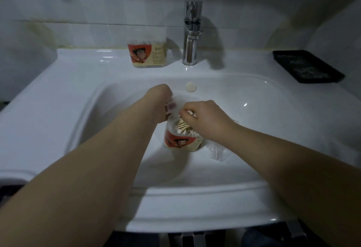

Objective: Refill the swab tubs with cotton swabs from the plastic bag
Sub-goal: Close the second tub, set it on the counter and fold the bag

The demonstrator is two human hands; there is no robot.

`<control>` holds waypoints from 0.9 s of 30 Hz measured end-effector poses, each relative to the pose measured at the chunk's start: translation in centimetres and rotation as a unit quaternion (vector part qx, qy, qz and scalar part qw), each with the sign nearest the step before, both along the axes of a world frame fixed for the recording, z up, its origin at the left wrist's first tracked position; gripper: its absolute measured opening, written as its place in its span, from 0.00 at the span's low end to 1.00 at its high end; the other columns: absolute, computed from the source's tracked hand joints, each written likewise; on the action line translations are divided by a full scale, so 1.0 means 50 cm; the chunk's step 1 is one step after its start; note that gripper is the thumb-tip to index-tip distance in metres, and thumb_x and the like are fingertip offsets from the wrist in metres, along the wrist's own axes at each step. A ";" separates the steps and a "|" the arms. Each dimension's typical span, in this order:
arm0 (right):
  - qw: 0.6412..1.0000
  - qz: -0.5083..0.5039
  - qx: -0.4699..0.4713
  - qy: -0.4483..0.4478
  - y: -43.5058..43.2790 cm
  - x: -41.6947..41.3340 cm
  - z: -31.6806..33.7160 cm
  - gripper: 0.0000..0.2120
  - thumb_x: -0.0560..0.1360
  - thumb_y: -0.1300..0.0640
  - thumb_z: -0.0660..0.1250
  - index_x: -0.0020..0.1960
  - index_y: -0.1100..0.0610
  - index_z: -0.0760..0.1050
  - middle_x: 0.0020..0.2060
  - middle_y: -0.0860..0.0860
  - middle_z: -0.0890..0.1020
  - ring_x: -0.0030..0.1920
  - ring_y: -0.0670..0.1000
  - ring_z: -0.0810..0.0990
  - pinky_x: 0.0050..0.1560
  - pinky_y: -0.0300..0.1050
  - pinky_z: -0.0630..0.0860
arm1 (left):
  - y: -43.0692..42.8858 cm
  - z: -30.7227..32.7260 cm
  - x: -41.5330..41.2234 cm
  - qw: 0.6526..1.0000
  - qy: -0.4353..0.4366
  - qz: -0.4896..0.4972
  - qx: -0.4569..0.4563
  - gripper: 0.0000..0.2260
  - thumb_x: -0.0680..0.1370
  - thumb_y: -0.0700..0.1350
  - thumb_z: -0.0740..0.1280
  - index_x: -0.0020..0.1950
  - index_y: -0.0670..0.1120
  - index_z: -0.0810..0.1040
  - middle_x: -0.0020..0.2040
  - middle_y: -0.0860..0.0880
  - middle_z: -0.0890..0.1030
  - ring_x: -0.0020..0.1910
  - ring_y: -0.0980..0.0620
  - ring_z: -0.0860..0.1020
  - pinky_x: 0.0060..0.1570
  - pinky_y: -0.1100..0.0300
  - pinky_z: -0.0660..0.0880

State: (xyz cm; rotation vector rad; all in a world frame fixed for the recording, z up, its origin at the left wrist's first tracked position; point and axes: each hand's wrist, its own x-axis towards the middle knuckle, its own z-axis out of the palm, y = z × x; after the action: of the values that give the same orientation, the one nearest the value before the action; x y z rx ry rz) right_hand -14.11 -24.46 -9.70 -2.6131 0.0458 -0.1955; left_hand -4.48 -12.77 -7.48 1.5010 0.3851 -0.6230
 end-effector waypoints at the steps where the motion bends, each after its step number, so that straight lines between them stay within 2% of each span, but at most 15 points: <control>1: 1.000 -0.001 -0.010 0.003 -0.001 -0.001 0.000 0.13 0.81 0.50 0.63 0.48 0.55 0.83 0.39 0.53 0.83 0.43 0.56 0.80 0.47 0.51 0.77 | -0.003 0.001 -0.001 1.000 -0.006 -0.009 0.004 0.11 0.82 0.42 0.63 0.61 0.43 0.79 0.53 0.47 0.81 0.52 0.49 0.80 0.46 0.53 0.76; 3: 0.999 -0.009 -0.029 0.009 -0.003 0.001 0.000 0.13 0.80 0.50 0.63 0.44 0.54 0.83 0.36 0.52 0.81 0.42 0.56 0.79 0.44 0.50 0.76 | 0.000 0.006 -0.008 0.999 -0.021 -0.022 0.010 0.07 0.83 0.43 0.63 0.58 0.46 0.79 0.52 0.48 0.81 0.53 0.51 0.80 0.41 0.53 0.75; 5: 0.998 -0.025 -0.047 0.023 -0.006 0.001 0.003 0.13 0.79 0.50 0.63 0.44 0.54 0.83 0.36 0.53 0.81 0.43 0.56 0.79 0.42 0.48 0.75 | 0.002 0.009 -0.012 0.999 -0.036 -0.016 0.005 0.08 0.83 0.44 0.63 0.60 0.49 0.78 0.53 0.48 0.80 0.54 0.50 0.80 0.39 0.52 0.74; 9: 0.997 -0.018 -0.075 0.033 -0.001 -0.004 0.008 0.13 0.80 0.45 0.64 0.50 0.53 0.83 0.44 0.52 0.83 0.48 0.55 0.79 0.48 0.47 0.76 | 0.002 0.007 -0.012 0.999 -0.034 -0.014 -0.012 0.11 0.84 0.44 0.62 0.64 0.50 0.78 0.55 0.48 0.80 0.52 0.51 0.80 0.40 0.51 0.74; 13: 0.996 -0.011 -0.086 0.031 0.001 -0.008 0.014 0.22 0.78 0.33 0.63 0.56 0.50 0.80 0.44 0.49 0.79 0.48 0.53 0.78 0.48 0.48 0.76 | -0.001 0.009 -0.013 0.999 -0.034 -0.024 -0.012 0.13 0.84 0.42 0.59 0.66 0.49 0.77 0.56 0.48 0.80 0.53 0.51 0.79 0.47 0.48 0.73; 15: 0.992 -0.003 -0.121 0.019 -0.005 -0.005 0.013 0.26 0.77 0.31 0.60 0.62 0.49 0.78 0.46 0.49 0.80 0.52 0.54 0.80 0.52 0.51 0.77 | 0.001 0.011 -0.015 0.999 -0.034 -0.021 -0.011 0.13 0.84 0.42 0.59 0.66 0.48 0.77 0.57 0.48 0.81 0.52 0.50 0.79 0.45 0.50 0.74; 17: 0.990 0.037 -0.138 -0.006 -0.009 -0.005 0.010 0.28 0.78 0.32 0.60 0.68 0.49 0.75 0.55 0.51 0.79 0.58 0.55 0.78 0.57 0.53 0.76 | 0.001 0.012 -0.018 0.999 -0.034 -0.015 -0.014 0.13 0.84 0.43 0.59 0.66 0.48 0.77 0.58 0.47 0.82 0.50 0.50 0.80 0.42 0.52 0.75; 19: 0.984 0.105 -0.141 0.001 -0.008 -0.010 0.002 0.33 0.76 0.31 0.59 0.74 0.49 0.68 0.66 0.52 0.75 0.66 0.57 0.73 0.65 0.56 0.73 | 0.001 0.011 -0.018 0.999 -0.037 -0.013 -0.016 0.13 0.84 0.42 0.58 0.66 0.48 0.77 0.53 0.47 0.81 0.46 0.50 0.78 0.46 0.52 0.76; 20: 0.978 0.134 -0.157 0.028 -0.004 -0.014 -0.002 0.39 0.75 0.30 0.59 0.79 0.50 0.62 0.72 0.52 0.70 0.71 0.57 0.68 0.68 0.57 0.71 | 0.001 0.011 -0.019 0.999 -0.038 -0.011 -0.017 0.13 0.84 0.42 0.58 0.66 0.48 0.77 0.50 0.47 0.79 0.44 0.50 0.77 0.46 0.52 0.76; 22: 0.958 0.165 -0.206 0.111 0.003 -0.021 -0.014 0.48 0.76 0.29 0.58 0.83 0.54 0.44 0.82 0.53 0.54 0.81 0.54 0.53 0.77 0.58 0.61 | 0.000 0.012 -0.020 0.999 -0.040 -0.010 -0.020 0.14 0.84 0.42 0.58 0.67 0.48 0.77 0.50 0.48 0.78 0.45 0.51 0.77 0.43 0.54 0.75; 23: 0.945 0.171 -0.231 0.154 0.005 -0.026 -0.019 0.50 0.76 0.28 0.58 0.83 0.55 0.38 0.83 0.52 0.45 0.82 0.52 0.45 0.80 0.58 0.53 | 0.001 0.012 -0.020 0.999 -0.041 -0.010 -0.021 0.14 0.84 0.42 0.58 0.67 0.48 0.77 0.52 0.48 0.78 0.48 0.51 0.78 0.43 0.53 0.74; 25: 0.929 0.176 -0.256 0.202 0.012 -0.034 -0.018 0.51 0.77 0.29 0.57 0.82 0.54 0.33 0.82 0.51 0.36 0.81 0.50 0.35 0.81 0.59 0.43 | 0.001 0.012 -0.018 0.999 -0.039 -0.007 -0.021 0.14 0.84 0.42 0.58 0.67 0.48 0.77 0.54 0.49 0.78 0.52 0.51 0.78 0.46 0.52 0.73; 27: 0.938 0.175 -0.230 0.192 0.014 -0.032 -0.013 0.50 0.77 0.30 0.58 0.83 0.54 0.35 0.83 0.50 0.40 0.82 0.49 0.39 0.80 0.61 0.45 | 0.001 0.011 -0.015 0.999 -0.033 0.003 -0.023 0.14 0.83 0.43 0.59 0.66 0.48 0.78 0.52 0.49 0.79 0.53 0.50 0.79 0.48 0.52 0.73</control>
State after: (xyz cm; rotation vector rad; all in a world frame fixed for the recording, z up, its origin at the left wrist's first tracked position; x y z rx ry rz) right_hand -15.70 -23.78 -10.35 -3.0208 -0.3705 0.4897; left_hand -5.21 -12.71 -6.94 1.4720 0.3221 -0.5722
